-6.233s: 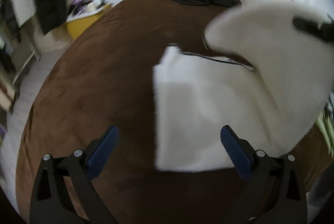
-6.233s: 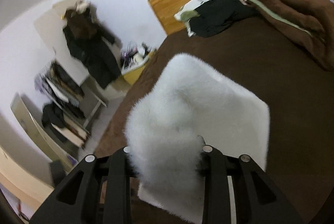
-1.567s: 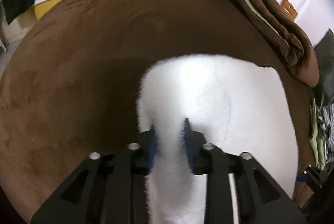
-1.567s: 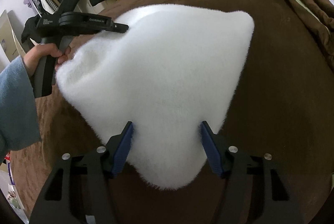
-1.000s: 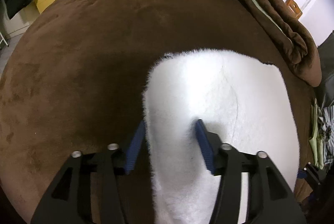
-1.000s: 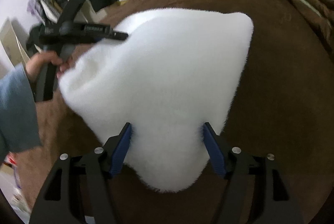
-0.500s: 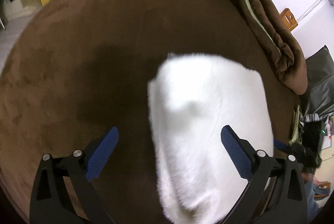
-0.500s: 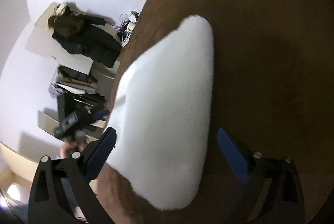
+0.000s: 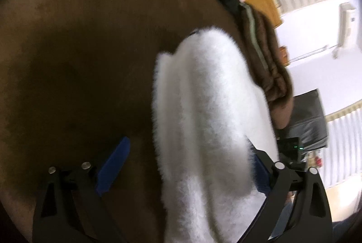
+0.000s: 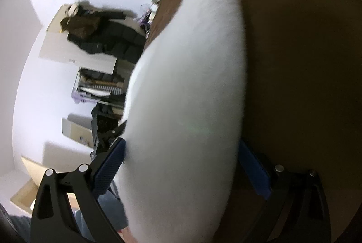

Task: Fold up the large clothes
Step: 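Lift the folded cardigan with both grippers and carry it to the clothes stack, then lower the cardigan onto the striped and green stack and open both grippers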

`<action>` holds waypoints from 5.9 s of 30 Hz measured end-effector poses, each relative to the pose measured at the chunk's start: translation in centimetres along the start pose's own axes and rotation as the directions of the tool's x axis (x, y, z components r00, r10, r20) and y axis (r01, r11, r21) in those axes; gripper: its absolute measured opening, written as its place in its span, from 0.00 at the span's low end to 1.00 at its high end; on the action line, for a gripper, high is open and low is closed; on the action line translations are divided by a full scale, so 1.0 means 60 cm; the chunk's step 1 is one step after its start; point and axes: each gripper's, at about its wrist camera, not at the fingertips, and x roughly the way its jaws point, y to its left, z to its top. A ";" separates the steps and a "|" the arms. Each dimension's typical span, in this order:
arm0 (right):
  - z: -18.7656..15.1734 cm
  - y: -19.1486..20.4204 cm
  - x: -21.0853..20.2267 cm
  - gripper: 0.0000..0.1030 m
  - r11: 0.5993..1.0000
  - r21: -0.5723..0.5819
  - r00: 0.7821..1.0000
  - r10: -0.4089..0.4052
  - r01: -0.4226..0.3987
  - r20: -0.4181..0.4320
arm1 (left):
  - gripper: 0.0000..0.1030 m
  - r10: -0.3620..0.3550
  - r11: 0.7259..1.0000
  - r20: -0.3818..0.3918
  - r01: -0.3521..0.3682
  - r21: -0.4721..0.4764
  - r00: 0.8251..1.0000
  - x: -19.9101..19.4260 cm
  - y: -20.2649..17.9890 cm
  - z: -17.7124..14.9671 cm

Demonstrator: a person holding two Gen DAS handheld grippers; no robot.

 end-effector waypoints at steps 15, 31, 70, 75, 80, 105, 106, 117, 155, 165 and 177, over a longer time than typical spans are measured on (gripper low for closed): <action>-0.001 0.022 0.048 0.66 0.984 -0.072 0.985 -0.157 0.162 0.075 | 0.52 -0.034 0.987 -0.035 0.039 0.157 0.999 0.077 -0.066 -0.018; 0.013 0.127 0.009 0.52 0.969 -0.192 0.985 -0.136 0.155 0.110 | 0.46 0.090 0.962 0.046 -0.099 0.255 0.995 0.001 -0.164 -0.033; -0.185 0.179 -0.530 0.52 0.962 -0.132 0.882 -0.157 0.238 0.444 | 0.46 -0.025 0.822 -0.097 0.075 0.564 0.995 0.012 -0.627 -0.195; -0.202 0.125 -0.664 0.52 0.950 -0.058 0.814 -0.229 0.305 0.534 | 0.46 -0.076 0.778 -0.179 0.171 0.604 0.981 0.107 -0.730 -0.227; -0.207 0.056 -0.800 0.52 0.940 0.019 0.738 -0.280 0.341 0.614 | 0.46 -0.099 0.733 -0.260 0.247 0.633 0.960 0.216 -0.847 -0.267; -0.207 -0.282 -1.050 0.57 0.877 0.404 0.568 -0.478 0.261 0.670 | 0.67 0.176 0.560 -0.472 0.306 0.770 0.864 0.656 -1.061 -0.393; -0.205 -0.286 -1.046 0.57 0.871 0.411 0.567 -0.488 0.270 0.664 | 0.72 0.186 0.557 -0.467 0.298 0.775 0.865 0.664 -1.051 -0.392; -0.203 -0.270 -1.033 0.75 0.850 0.429 0.565 -0.525 0.306 0.636 | 0.86 0.188 0.496 -0.387 0.252 0.831 0.903 0.691 -1.073 -0.394; -0.292 -0.126 -0.912 0.34 0.523 0.267 0.316 -0.771 0.809 0.553 | 0.91 -0.019 0.453 -0.442 0.402 0.796 0.897 0.559 -0.993 -0.474; -0.294 -0.127 -0.916 0.34 0.551 0.296 0.323 -0.760 0.780 0.564 | 0.91 -0.029 0.458 -0.436 0.399 0.794 0.900 0.561 -0.992 -0.475; -0.281 -0.070 -0.858 0.94 0.469 0.267 0.278 -0.801 0.842 0.529 | 0.94 0.030 0.437 -0.347 0.300 0.848 0.937 0.498 -1.029 -0.473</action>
